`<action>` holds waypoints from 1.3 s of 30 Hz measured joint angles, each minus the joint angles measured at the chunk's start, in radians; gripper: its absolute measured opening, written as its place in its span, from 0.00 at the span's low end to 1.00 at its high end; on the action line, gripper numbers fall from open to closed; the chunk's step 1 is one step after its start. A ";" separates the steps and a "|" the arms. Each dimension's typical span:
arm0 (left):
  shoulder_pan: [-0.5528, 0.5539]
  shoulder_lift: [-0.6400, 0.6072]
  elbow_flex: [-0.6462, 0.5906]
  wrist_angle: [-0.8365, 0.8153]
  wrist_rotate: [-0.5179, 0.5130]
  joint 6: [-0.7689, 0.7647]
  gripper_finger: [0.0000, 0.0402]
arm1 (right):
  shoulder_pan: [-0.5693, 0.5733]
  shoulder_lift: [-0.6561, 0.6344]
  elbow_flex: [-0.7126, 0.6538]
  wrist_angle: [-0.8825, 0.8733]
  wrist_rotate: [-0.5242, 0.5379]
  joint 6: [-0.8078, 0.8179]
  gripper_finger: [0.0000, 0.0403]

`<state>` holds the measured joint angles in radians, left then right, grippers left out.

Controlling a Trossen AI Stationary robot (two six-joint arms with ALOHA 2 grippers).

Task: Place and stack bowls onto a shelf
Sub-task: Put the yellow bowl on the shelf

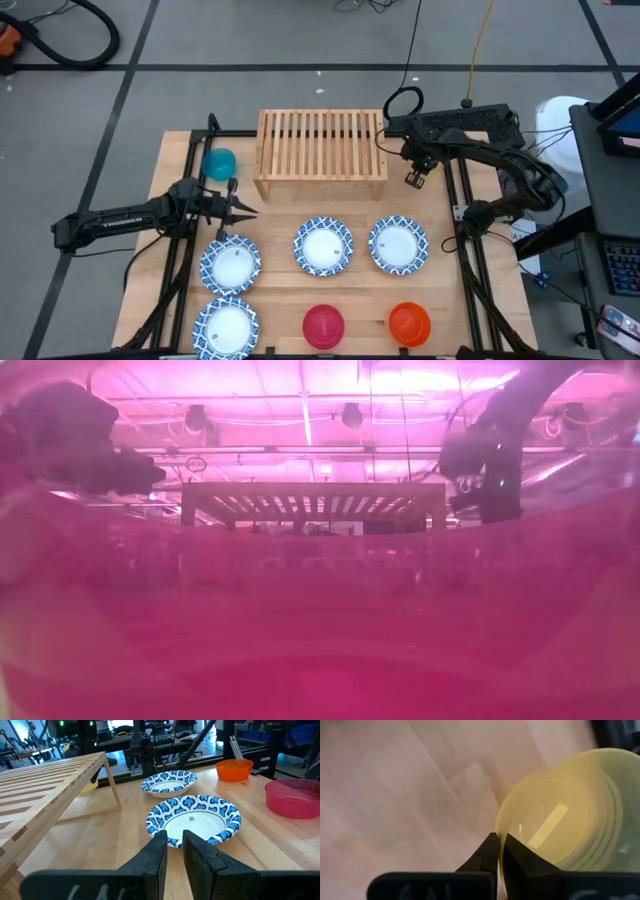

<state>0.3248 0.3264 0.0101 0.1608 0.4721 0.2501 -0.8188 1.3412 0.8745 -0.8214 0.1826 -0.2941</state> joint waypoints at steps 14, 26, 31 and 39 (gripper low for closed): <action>0.000 0.000 0.000 0.000 0.000 0.000 0.17 | 0.035 -0.305 0.276 -0.296 -0.143 0.018 0.00; 0.000 0.000 0.000 0.000 0.000 0.000 0.17 | 0.232 -0.234 0.583 -0.351 -0.266 -0.009 0.00; 0.000 0.000 0.000 0.000 0.000 0.000 0.17 | 0.313 -0.122 0.647 -0.359 -0.264 -0.033 0.00; 0.000 0.000 0.000 0.000 0.000 0.000 0.17 | 0.378 0.091 0.811 -0.358 -0.262 -0.092 0.00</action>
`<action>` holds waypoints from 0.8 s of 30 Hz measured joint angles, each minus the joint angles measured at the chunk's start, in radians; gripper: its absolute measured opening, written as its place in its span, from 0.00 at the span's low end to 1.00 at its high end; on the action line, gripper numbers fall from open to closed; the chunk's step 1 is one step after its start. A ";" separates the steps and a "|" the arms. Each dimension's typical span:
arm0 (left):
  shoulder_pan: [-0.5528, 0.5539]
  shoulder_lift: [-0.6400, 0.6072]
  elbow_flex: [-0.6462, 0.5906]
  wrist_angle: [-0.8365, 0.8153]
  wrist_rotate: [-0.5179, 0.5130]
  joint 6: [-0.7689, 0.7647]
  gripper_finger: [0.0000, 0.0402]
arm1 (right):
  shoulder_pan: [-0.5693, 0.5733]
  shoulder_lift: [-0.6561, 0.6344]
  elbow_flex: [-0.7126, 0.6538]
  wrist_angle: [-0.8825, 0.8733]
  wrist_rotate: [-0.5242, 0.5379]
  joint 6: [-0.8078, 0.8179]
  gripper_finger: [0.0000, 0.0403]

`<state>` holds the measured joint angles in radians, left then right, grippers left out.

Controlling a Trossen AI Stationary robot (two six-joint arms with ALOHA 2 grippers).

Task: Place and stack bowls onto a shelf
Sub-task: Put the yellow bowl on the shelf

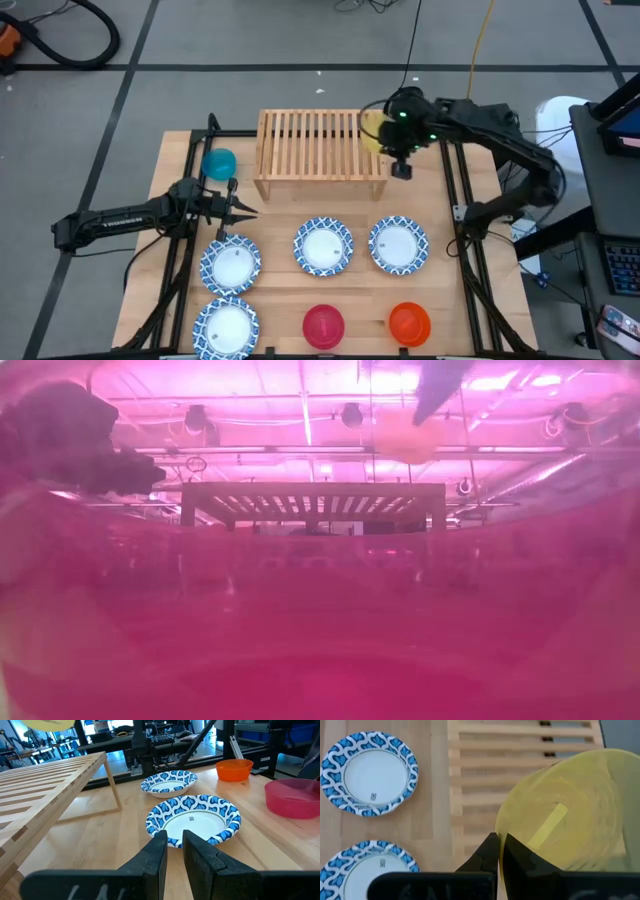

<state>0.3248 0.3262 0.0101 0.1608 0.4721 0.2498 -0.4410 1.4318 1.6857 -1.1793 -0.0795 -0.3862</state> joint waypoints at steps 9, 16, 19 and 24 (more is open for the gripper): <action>0.000 0.000 0.000 0.000 0.000 0.000 0.17 | 0.018 0.192 0.121 -0.018 0.004 -0.087 0.00; 0.000 0.000 0.000 0.000 0.000 0.000 0.17 | 0.017 0.293 0.121 -0.014 0.061 -0.137 0.00; 0.000 0.000 0.000 0.000 0.000 0.000 0.17 | 0.010 0.322 0.121 -0.014 0.099 -0.171 0.00; 0.000 0.000 0.000 0.000 0.000 0.000 0.17 | -0.004 0.339 0.123 -0.013 0.108 -0.226 0.00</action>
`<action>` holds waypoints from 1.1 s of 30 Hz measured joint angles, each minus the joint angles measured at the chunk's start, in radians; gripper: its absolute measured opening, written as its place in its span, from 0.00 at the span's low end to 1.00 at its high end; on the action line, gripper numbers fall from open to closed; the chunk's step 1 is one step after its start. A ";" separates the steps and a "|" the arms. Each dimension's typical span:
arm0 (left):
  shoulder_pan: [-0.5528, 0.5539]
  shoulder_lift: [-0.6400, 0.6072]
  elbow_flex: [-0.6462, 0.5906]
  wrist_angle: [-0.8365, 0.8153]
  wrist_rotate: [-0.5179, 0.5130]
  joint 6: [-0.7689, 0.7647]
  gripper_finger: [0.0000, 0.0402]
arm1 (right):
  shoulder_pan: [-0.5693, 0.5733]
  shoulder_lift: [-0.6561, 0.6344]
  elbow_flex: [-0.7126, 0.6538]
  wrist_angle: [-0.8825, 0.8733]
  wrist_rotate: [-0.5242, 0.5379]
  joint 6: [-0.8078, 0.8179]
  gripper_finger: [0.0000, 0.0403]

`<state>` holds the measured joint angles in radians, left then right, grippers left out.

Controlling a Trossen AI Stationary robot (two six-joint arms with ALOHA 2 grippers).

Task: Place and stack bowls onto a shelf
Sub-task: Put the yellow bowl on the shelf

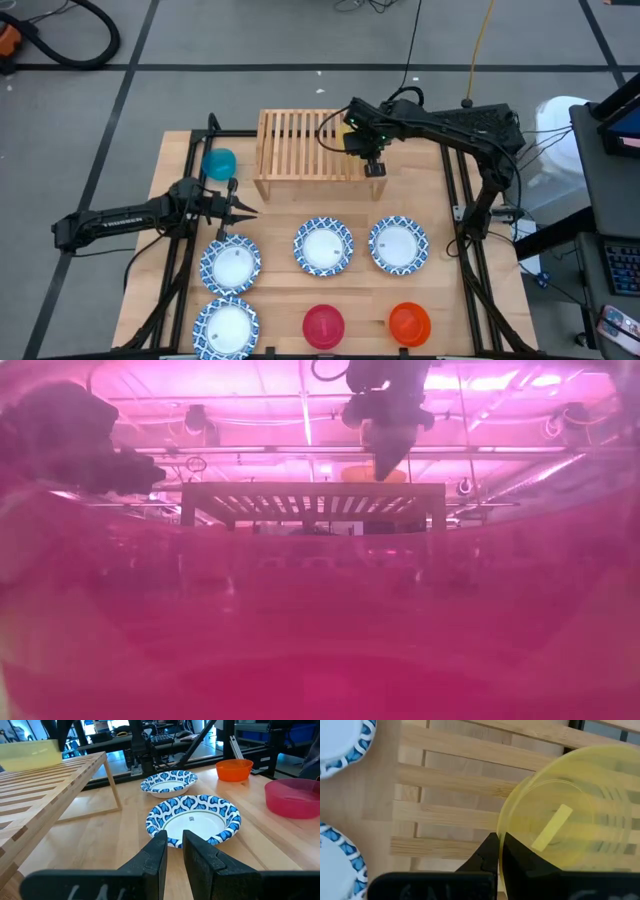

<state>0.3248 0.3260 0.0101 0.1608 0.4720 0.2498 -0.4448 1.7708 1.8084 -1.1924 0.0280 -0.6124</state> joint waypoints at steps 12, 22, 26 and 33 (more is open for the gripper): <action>0.000 0.000 0.000 0.000 0.000 0.000 0.17 | -0.010 0.004 -0.002 0.038 -0.003 -0.055 0.08; 0.000 0.000 0.000 0.000 0.000 0.000 0.17 | -0.009 0.004 -0.002 0.089 -0.003 -0.057 0.22; 0.000 0.000 0.000 0.000 0.000 0.000 0.17 | -0.009 -0.002 -0.002 0.090 0.002 -0.063 0.22; 0.000 0.000 0.000 0.000 0.000 0.000 0.17 | -0.004 -0.035 -0.002 0.173 -0.003 -0.140 0.22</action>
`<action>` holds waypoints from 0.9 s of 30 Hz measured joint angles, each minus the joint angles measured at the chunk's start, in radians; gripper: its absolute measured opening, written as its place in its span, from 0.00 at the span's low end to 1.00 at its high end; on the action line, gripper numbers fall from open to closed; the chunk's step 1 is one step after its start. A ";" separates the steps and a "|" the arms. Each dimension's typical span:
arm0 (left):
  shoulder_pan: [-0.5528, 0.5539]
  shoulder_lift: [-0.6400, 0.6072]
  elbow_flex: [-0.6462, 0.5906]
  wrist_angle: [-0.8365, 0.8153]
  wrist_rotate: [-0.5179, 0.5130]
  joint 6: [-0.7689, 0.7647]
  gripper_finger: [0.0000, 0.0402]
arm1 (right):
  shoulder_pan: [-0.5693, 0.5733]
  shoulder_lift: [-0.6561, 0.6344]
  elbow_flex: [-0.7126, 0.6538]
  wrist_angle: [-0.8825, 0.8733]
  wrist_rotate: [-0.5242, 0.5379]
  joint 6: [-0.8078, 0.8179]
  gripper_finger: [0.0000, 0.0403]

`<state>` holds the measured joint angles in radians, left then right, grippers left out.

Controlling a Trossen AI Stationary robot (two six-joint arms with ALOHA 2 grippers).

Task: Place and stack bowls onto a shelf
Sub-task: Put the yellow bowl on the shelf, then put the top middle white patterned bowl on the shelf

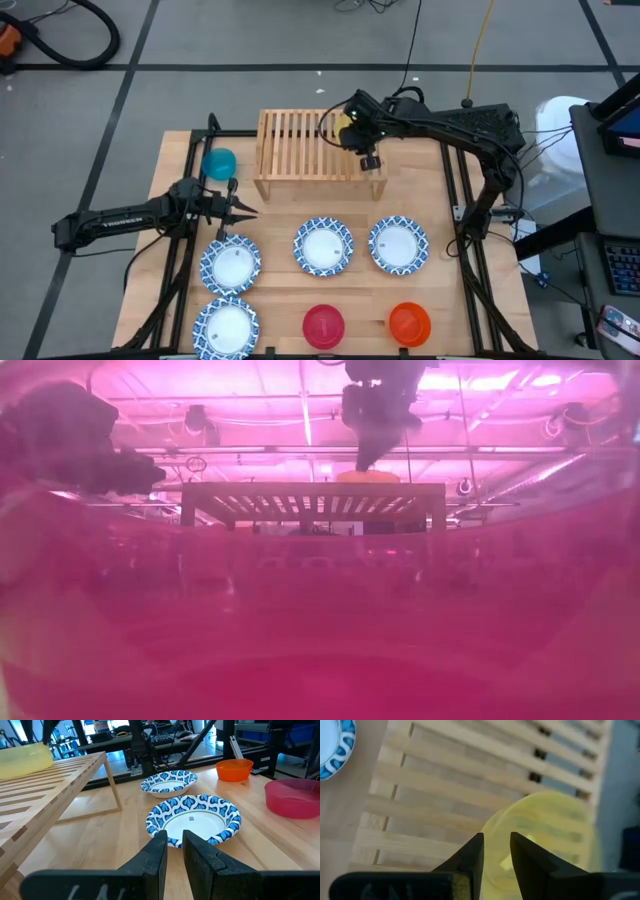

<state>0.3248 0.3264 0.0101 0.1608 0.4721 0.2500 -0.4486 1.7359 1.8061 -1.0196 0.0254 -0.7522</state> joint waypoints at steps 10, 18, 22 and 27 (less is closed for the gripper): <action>0.001 0.000 0.000 0.087 -0.004 -0.052 0.17 | 0.048 -0.174 0.000 0.061 -0.003 -0.017 0.22; 0.001 0.001 0.071 0.014 -0.058 -0.446 0.17 | 0.061 -0.305 0.000 0.037 -0.003 0.090 0.22; 0.001 0.002 0.237 -0.216 -0.057 -0.414 0.17 | 0.061 -0.344 0.000 0.021 -0.003 0.140 0.22; 0.000 0.031 0.482 -0.448 -0.054 -0.434 0.17 | 0.061 -0.377 0.000 -0.014 -0.003 0.187 0.22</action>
<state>0.3248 0.3571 0.4925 -0.2875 0.4179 -0.1842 -0.3878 1.3593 1.8057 -1.0341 0.0223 -0.5653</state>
